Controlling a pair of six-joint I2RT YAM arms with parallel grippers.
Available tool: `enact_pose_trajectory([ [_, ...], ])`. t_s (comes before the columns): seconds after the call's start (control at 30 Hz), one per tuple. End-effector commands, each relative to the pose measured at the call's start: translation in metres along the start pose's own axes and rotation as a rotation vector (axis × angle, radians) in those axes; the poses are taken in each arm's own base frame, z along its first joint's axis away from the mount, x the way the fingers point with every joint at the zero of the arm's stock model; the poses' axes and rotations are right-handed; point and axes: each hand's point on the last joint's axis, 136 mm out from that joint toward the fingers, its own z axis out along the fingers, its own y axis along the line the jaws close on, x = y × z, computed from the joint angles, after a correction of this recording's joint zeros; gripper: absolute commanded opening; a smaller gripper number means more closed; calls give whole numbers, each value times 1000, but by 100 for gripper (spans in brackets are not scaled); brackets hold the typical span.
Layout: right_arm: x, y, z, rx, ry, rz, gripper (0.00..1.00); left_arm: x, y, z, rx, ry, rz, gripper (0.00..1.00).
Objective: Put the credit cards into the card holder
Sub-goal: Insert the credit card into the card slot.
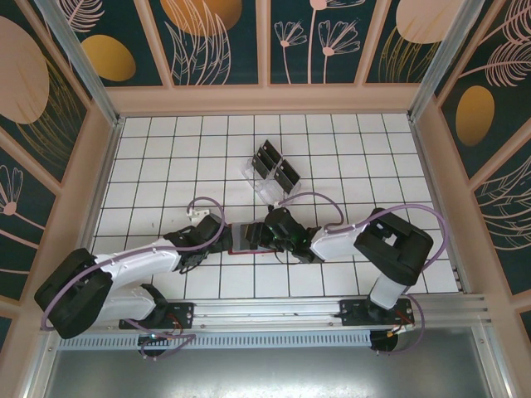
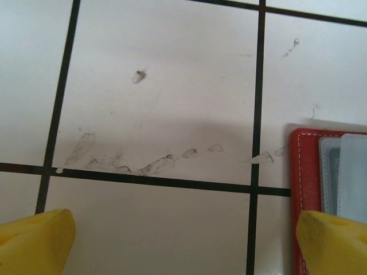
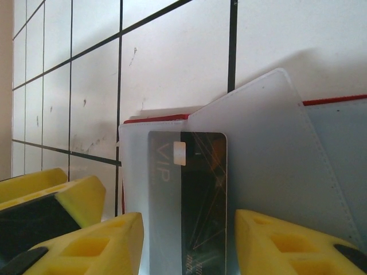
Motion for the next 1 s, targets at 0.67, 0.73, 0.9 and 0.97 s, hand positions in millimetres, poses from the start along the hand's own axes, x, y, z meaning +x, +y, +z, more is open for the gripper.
enact_pose_trajectory([
  [0.67,-6,-5,16,105,15,-72,48,22,14,14,-36,45,-9,99],
  [0.73,-3,-2,18,111,28,-88,48,24,14,14,-32,48,-11,98],
  [0.9,7,4,27,139,68,-132,48,26,14,16,-27,53,-13,99],
  [0.97,9,7,30,142,76,-141,48,27,14,16,-25,55,-13,99],
])
